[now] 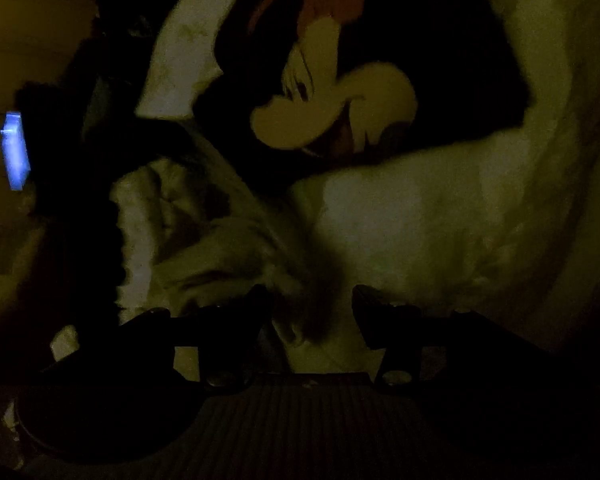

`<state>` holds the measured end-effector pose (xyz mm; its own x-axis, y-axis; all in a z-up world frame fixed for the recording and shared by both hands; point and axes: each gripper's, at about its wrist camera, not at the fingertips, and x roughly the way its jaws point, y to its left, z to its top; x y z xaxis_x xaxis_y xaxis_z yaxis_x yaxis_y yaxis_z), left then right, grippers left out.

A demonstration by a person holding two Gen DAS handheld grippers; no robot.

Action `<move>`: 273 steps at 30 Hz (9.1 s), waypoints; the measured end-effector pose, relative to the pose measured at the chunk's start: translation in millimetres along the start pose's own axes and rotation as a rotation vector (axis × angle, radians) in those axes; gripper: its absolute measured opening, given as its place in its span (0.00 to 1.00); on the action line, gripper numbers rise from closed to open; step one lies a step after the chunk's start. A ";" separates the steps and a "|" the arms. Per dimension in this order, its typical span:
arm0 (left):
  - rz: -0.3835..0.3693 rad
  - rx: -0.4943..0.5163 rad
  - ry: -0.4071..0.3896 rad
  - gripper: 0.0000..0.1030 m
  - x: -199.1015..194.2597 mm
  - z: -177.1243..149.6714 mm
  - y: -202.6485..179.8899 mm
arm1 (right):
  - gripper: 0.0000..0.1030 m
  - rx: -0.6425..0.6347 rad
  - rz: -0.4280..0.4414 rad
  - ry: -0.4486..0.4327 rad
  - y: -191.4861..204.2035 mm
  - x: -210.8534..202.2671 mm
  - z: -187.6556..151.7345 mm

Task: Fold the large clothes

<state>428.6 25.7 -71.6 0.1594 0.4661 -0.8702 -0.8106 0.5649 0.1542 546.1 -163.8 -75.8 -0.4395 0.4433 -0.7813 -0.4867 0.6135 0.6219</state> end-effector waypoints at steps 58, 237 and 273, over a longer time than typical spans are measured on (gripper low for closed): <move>0.281 -0.588 -0.158 1.00 -180.7 5.2 219.8 | 0.12 -0.542 -0.025 -0.472 324.1 -83.2 152.2; 0.439 -1.243 -0.044 0.42 -288.5 -278.8 310.1 | 0.67 -0.678 -0.466 -0.124 133.2 -21.5 103.5; 0.203 -0.721 0.113 1.00 -216.7 -335.8 141.7 | 0.73 -0.914 -0.401 0.309 56.5 -15.9 0.6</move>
<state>89.9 -223.9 -18.3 -0.0598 0.4192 -0.9059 -0.9918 -0.1280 0.0063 526.1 -135.8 -28.3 -0.2310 0.0509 -0.9716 -0.9686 -0.1066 0.2247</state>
